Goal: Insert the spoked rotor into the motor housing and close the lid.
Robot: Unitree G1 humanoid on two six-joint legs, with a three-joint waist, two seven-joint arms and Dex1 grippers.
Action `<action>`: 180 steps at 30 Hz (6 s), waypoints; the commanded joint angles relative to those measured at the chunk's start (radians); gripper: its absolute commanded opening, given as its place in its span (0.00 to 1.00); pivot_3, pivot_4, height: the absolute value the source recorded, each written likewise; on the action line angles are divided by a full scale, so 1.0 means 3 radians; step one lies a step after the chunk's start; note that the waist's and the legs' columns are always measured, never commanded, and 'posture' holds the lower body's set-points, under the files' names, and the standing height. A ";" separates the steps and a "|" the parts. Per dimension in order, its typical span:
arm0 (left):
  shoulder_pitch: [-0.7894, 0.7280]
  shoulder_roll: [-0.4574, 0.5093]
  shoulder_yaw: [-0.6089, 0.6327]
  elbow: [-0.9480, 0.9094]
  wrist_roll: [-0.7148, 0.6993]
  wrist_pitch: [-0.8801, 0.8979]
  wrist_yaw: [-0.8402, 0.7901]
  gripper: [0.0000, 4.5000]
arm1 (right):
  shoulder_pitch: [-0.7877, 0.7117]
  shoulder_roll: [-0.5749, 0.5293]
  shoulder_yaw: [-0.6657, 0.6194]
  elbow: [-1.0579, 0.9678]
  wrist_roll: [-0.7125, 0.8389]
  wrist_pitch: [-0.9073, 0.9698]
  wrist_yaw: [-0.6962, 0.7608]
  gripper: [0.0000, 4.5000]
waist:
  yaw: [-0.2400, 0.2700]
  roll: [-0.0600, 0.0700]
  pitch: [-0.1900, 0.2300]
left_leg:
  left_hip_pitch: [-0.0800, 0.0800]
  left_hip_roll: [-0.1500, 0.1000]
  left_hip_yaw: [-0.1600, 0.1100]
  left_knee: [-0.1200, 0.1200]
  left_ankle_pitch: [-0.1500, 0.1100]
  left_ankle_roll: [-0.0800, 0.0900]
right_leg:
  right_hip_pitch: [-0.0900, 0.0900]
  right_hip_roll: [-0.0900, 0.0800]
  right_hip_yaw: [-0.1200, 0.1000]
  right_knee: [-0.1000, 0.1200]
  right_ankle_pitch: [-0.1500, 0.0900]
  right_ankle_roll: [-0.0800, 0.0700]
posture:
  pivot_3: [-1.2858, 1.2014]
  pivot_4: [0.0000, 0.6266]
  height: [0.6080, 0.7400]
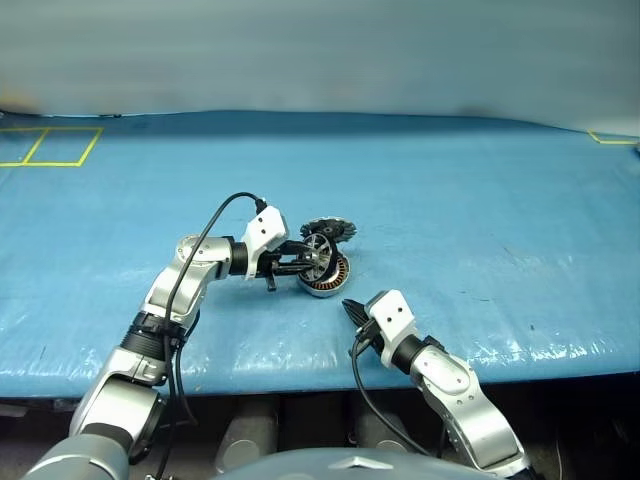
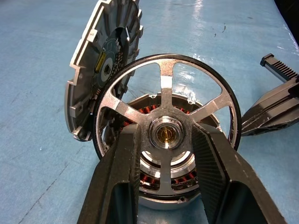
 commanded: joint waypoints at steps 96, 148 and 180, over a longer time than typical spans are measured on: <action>-0.0054 0.0134 -0.0113 -0.0303 0.0147 0.0052 0.0088 0.30 | -0.0022 0.0032 0.0046 0.0019 -0.0071 -0.0073 -0.0058 0.00 | -0.0017 -0.0004 -0.0002 | 0.0034 0.0002 0.0001 -0.0028 0.0000 -0.0003 | 0.0024 -0.0003 -0.0001 -0.0005 -0.0009 -0.0011 | 0.52 0.24 1.00; 0.1547 -0.0096 0.0632 -0.1274 -0.0673 -0.0023 0.0634 0.68 | -0.0739 0.0210 -0.0170 -0.0066 0.0259 0.0172 -0.0010 0.00 | -0.0002 -0.0004 0.0003 | 0.0004 0.0002 -0.0001 -0.0026 -0.0001 -0.0004 | -0.0007 -0.0004 0.0000 -0.0003 -0.0012 -0.0010 | 0.52 0.24 1.00; 0.1610 -0.0276 0.0518 -0.1113 -0.0555 -0.0264 0.0948 0.68 | -0.1224 0.0514 0.0105 0.1134 -0.0187 -0.0091 0.0006 0.00 | -0.0027 -0.0007 -0.0008 | 0.0055 0.0004 0.0000 -0.0030 -0.0003 -0.0009 | 0.0033 -0.0004 0.0000 -0.0004 -0.0015 -0.0014 | 0.52 0.24 1.00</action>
